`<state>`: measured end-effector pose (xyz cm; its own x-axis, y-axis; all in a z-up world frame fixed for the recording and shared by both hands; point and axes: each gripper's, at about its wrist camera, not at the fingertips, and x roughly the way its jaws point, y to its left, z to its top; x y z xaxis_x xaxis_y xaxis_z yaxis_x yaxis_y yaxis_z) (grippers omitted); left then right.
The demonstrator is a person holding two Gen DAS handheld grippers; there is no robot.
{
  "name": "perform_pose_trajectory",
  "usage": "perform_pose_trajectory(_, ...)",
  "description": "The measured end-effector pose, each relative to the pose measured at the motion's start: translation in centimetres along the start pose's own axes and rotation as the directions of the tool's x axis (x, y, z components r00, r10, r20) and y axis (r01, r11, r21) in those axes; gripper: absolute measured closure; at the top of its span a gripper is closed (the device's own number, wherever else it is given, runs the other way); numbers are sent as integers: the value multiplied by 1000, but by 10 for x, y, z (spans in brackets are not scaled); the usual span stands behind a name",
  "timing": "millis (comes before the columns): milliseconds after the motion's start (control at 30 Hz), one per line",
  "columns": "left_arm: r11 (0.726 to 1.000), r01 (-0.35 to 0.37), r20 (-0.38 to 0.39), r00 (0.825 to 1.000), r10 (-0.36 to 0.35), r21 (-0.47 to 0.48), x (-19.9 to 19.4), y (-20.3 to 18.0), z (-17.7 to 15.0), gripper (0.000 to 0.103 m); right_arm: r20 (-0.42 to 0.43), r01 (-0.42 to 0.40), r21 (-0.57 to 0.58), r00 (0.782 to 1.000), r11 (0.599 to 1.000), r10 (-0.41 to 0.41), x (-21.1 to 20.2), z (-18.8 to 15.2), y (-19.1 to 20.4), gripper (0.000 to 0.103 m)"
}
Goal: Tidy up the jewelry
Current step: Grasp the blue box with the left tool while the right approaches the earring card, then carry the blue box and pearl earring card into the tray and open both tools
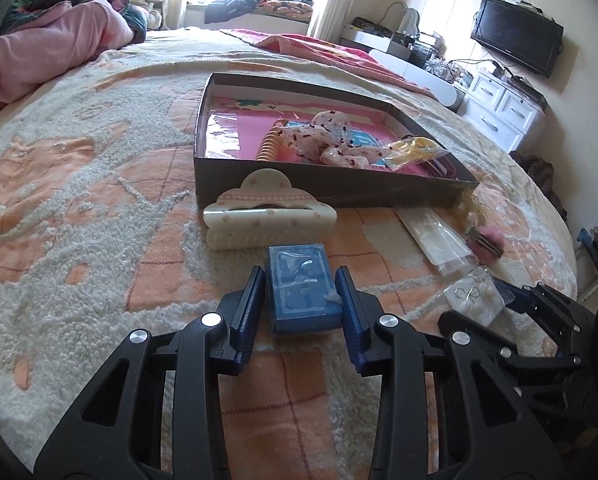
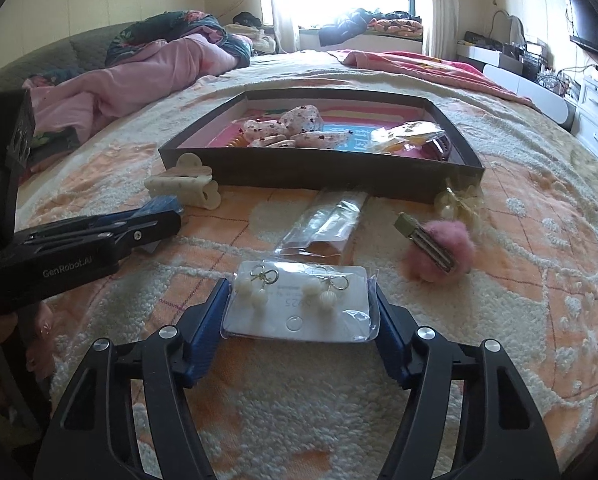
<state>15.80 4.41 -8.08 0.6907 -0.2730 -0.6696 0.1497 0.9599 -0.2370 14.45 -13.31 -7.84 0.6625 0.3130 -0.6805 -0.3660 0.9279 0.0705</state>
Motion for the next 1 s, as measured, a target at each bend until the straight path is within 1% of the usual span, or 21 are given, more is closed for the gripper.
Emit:
perform_pose_trajectory(267, 999, 13, 8, 1000, -14, 43, -9, -18, -1, 75, 27, 13, 29, 1000, 1000, -14, -18, 3, -15, 39)
perform_pose_trajectory(700, 996, 31, 31, 999, -33, 81, -21, -41, 6, 76, 65, 32, 93, 997, 995, -38, -42, 8, -42, 39)
perform_pose_trajectory(1000, 994, 43, 41, 998, -47, 97, -19, -56, 16, 76, 98, 52, 92, 993, 994, -61, -51, 16, -58, 38)
